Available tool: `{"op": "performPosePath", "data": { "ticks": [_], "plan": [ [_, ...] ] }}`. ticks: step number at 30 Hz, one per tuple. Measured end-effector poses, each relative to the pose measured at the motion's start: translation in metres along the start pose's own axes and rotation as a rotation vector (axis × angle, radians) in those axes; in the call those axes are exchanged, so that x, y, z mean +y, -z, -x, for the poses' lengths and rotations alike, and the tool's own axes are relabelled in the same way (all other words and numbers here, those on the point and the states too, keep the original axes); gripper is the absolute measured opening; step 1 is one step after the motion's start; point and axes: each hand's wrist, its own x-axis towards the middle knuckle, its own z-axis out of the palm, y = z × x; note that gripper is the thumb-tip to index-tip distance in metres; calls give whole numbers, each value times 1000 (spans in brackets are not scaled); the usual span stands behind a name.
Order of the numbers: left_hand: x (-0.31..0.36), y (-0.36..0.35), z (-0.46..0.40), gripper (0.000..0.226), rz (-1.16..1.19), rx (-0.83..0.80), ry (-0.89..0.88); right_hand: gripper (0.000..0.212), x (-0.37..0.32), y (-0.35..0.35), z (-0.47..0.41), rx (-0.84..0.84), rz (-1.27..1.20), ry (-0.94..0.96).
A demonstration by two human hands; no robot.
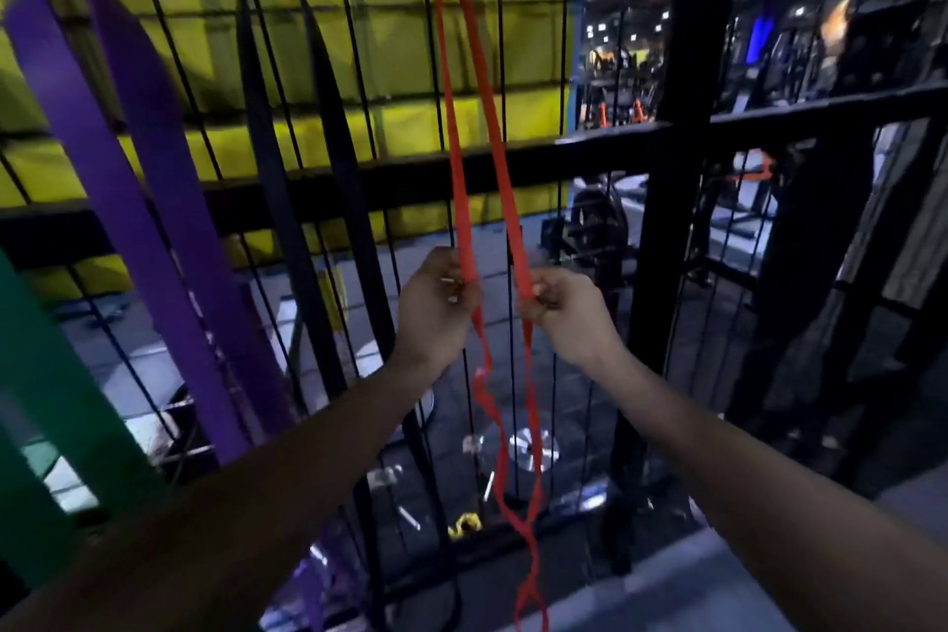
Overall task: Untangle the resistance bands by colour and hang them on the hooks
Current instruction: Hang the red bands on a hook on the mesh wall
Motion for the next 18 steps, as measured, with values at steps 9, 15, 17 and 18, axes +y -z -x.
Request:
{"op": "performPosePath", "data": {
  "ticks": [9, 15, 17, 18],
  "plan": [
    [-87, -35, 71, 5, -102, -122, 149, 11, 84, -43, 69, -56, -46, -228],
    [-122, -60, 128, 21, -105, -302, 322, 5, 133, -61, 117, -51, 53, -326],
    [-147, -66, 158, 21, -122, -359, 416, 8, 147, -67, 135, -92, 34, -402],
    [-159, -69, 172, 21, -97, -377, 452, 8, 155, -70, 144, -108, 40, -440]
  ]
}}
